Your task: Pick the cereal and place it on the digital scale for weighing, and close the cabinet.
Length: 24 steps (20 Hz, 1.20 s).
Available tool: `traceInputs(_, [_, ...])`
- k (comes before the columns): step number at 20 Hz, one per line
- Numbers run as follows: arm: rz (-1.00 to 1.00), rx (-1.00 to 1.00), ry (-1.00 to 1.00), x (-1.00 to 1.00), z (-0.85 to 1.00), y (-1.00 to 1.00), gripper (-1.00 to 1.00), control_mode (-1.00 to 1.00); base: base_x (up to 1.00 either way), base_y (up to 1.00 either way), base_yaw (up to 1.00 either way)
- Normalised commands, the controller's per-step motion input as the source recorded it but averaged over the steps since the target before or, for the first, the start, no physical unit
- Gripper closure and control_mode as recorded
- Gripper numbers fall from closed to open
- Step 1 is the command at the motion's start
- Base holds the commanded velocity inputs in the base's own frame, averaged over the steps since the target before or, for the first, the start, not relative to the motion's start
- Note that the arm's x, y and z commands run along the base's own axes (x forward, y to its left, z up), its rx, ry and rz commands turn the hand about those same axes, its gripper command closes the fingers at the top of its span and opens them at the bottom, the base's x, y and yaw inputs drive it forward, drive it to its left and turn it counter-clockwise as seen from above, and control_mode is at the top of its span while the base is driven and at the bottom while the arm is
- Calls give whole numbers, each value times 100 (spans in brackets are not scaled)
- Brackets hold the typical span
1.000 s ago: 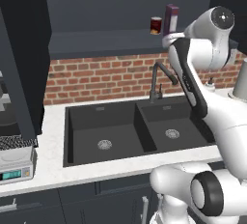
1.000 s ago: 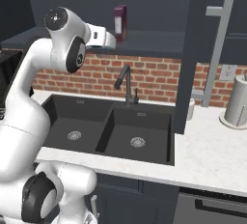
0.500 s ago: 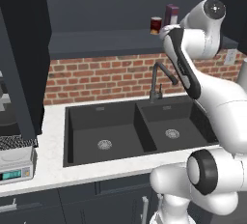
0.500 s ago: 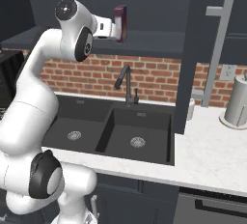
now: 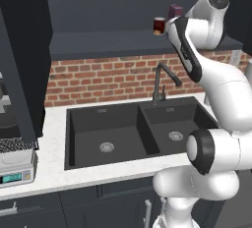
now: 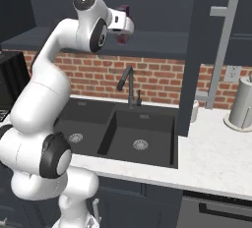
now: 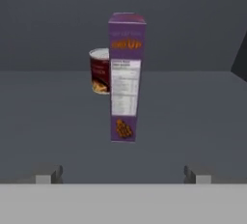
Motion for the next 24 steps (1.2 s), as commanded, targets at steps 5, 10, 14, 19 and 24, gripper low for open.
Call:
traceInputs(5, [0,0,0,26,0,-24,-100,-100,0,0,0])
traceInputs(10, [0,0,-1,33,0,-1,-100,-100,0,0,0])
traceInputs(14, [0,0,-5,19,0,0,-100,-100,0,0,0])
traceInputs(19, [0,0,-4,9,0,2,-100,-100,0,0,0])
traceInputs(24, [0,0,0,25,0,6,-100,-100,0,0,0])
